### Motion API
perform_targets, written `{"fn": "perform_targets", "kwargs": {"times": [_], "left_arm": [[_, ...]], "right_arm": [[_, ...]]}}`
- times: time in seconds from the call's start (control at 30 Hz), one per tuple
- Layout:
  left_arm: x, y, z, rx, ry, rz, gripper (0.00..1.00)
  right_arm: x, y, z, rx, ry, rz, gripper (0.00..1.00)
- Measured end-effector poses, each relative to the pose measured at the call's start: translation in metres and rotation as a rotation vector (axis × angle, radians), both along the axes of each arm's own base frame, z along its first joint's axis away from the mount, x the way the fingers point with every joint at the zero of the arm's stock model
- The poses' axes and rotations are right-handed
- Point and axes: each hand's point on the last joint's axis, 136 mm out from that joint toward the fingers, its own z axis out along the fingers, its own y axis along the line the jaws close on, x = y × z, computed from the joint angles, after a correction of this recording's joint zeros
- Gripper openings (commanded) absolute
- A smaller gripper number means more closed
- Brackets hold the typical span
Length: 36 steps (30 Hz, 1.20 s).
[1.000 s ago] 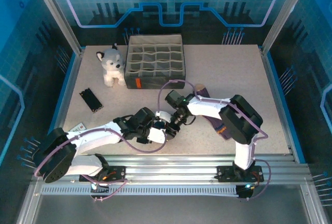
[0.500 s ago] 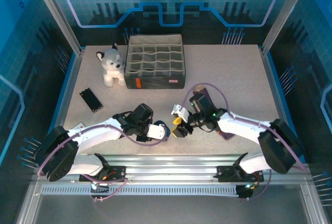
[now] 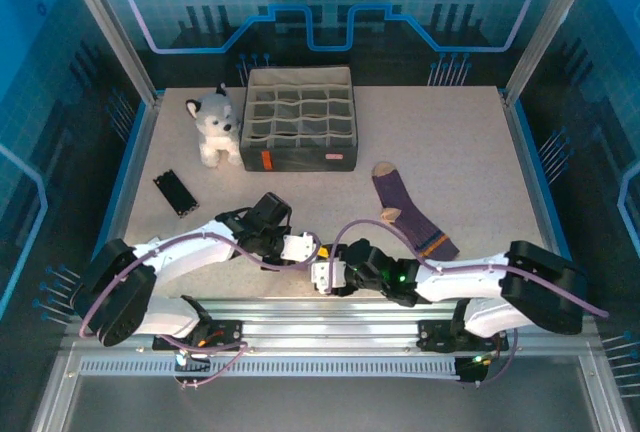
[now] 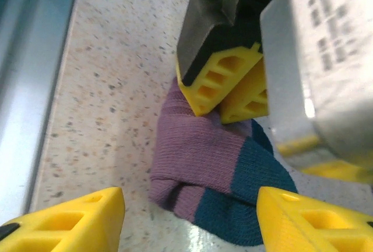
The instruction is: Roll the socks
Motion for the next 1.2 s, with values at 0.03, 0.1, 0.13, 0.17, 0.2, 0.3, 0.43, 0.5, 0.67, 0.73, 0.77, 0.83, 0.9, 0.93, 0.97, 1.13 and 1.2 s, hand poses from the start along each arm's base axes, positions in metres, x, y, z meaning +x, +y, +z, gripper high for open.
{"fn": "perform_targets", "kwargs": {"times": [0.03,0.1,0.13,0.17,0.2,0.3,0.43,0.5,0.67,0.73,0.77,0.83,0.9,0.93,0.97,1.13,1.2], "left_arm": [[0.0,0.0,0.0,-0.001,0.002,0.001,0.15],[0.0,0.0,-0.001,-0.001,0.009,0.004,0.15],[0.0,0.0,-0.001,-0.005,0.015,0.006,0.15],[0.001,0.0,-0.001,-0.007,0.018,0.009,0.15],[0.001,0.0,-0.001,-0.008,0.022,0.014,0.15],[0.002,0.0,0.0,-0.012,0.028,0.022,0.15],[0.001,0.001,0.0,-0.018,0.04,0.025,0.15],[0.001,0.002,0.0,-0.025,0.05,0.031,0.15],[0.002,0.004,0.002,-0.045,0.07,0.044,0.15],[0.004,0.005,0.002,-0.053,0.076,0.052,0.15],[0.004,0.005,0.002,-0.057,0.08,0.054,0.15],[0.006,0.004,0.003,-0.063,0.086,0.057,0.15],[0.008,0.003,0.003,-0.071,0.092,0.066,0.15],[0.009,0.003,0.003,-0.073,0.094,0.07,0.14],[0.009,0.003,0.003,-0.075,0.099,0.076,0.14],[0.009,0.002,0.003,-0.08,0.107,0.083,0.14],[0.01,0.002,0.003,-0.081,0.108,0.083,0.14]], "right_arm": [[0.003,0.0,-0.004,-0.015,-0.013,-0.007,0.64],[0.008,0.001,-0.014,-0.047,-0.036,-0.009,0.65],[0.009,0.003,-0.017,-0.057,-0.044,-0.008,0.65],[0.011,0.005,-0.02,-0.067,-0.054,-0.009,0.65],[0.012,0.006,-0.023,-0.073,-0.063,-0.01,0.65],[0.017,0.009,-0.029,-0.085,-0.083,-0.019,0.65],[0.021,0.012,-0.03,-0.077,-0.093,-0.028,0.65],[0.022,0.014,-0.03,-0.063,-0.087,-0.035,0.64],[0.021,0.015,-0.031,-0.016,-0.015,-0.038,0.63],[0.019,0.015,-0.033,0.01,0.039,-0.027,0.63],[0.017,0.013,-0.034,0.022,0.07,-0.021,0.64],[0.015,0.011,-0.036,0.041,0.127,-0.008,0.63],[0.013,0.011,-0.035,0.061,0.175,0.005,0.64],[0.012,0.01,-0.034,0.07,0.195,0.011,0.64],[0.011,0.01,-0.034,0.078,0.215,0.015,0.64],[0.007,0.01,-0.034,0.098,0.265,0.023,0.64],[0.007,0.009,-0.034,0.105,0.27,0.02,0.65]]}}
